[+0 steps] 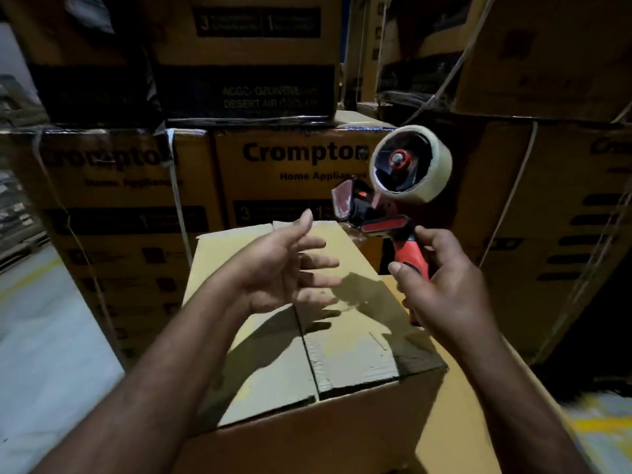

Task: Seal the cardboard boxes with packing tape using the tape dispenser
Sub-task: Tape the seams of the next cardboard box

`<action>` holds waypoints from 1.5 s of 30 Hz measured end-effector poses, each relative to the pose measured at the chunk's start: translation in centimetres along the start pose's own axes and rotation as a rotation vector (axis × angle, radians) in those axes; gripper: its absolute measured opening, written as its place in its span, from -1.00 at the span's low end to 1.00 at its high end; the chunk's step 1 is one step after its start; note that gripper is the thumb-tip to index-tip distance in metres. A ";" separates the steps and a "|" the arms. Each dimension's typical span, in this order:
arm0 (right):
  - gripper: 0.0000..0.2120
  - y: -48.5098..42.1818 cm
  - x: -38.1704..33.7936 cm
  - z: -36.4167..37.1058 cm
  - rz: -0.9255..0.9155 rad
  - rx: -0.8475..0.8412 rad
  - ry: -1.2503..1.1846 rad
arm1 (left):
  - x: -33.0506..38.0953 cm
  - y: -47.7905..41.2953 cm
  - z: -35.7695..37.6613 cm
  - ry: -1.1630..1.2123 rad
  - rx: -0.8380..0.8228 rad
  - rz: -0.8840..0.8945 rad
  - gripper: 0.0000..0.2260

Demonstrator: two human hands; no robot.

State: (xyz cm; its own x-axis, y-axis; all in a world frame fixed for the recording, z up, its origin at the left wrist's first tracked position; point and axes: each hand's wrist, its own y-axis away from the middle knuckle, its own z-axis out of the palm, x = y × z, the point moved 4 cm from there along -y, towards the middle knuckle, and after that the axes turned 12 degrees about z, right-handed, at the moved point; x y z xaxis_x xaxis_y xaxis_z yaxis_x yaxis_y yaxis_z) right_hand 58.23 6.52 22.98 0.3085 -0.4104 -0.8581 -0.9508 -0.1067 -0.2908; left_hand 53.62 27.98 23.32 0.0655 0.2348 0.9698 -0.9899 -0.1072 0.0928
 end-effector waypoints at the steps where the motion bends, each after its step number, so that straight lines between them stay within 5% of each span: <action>1: -0.50 0.5 -0.5 1.0 -0.024 0.001 0.000 | 0.2 -0.4 -0.2 0.105 0.006 -0.017 -0.29; 8: -0.47 1.7 -1.6 4.7 -0.122 0.000 0.002 | -1.9 -1.5 -1.3 0.430 0.016 -0.138 -0.23; 15: -0.46 0.3 -0.7 5.1 -0.143 -0.024 -0.046 | -1.0 -2.2 -2.5 0.521 0.189 0.096 -0.71; 20: -0.45 -0.8 -0.2 5.1 -0.162 -0.062 -0.104 | -1.0 -2.3 -2.8 0.450 0.264 0.107 -0.92; 29: -0.44 -1.2 -0.2 5.6 -0.161 -0.118 -0.117 | 0.5 -3.7 -5.2 0.323 0.293 0.048 -0.82; 33: -0.43 -1.6 -0.9 6.5 -0.145 -0.097 -0.086 | 1.8 -5.0 -7.1 0.290 0.210 0.028 -0.80; 38: -0.41 -2.5 -1.8 8.4 -0.135 -0.046 0.020 | 3.6 -8.3 -10.5 0.032 0.125 -0.022 -0.92; 45: -0.41 -3.4 -2.7 12.5 -0.081 -0.034 0.184 | 5.3 -14.0 -14.6 -0.380 -0.096 -0.118 -0.82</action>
State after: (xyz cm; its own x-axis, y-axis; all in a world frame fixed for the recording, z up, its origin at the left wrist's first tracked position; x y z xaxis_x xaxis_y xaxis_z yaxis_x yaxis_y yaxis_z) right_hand 61.01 19.29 21.00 0.3769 -0.5575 -0.7397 -0.9244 -0.1754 -0.3388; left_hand 66.03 44.87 23.89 0.2030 -0.1352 0.9698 -0.9789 -0.0059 0.2041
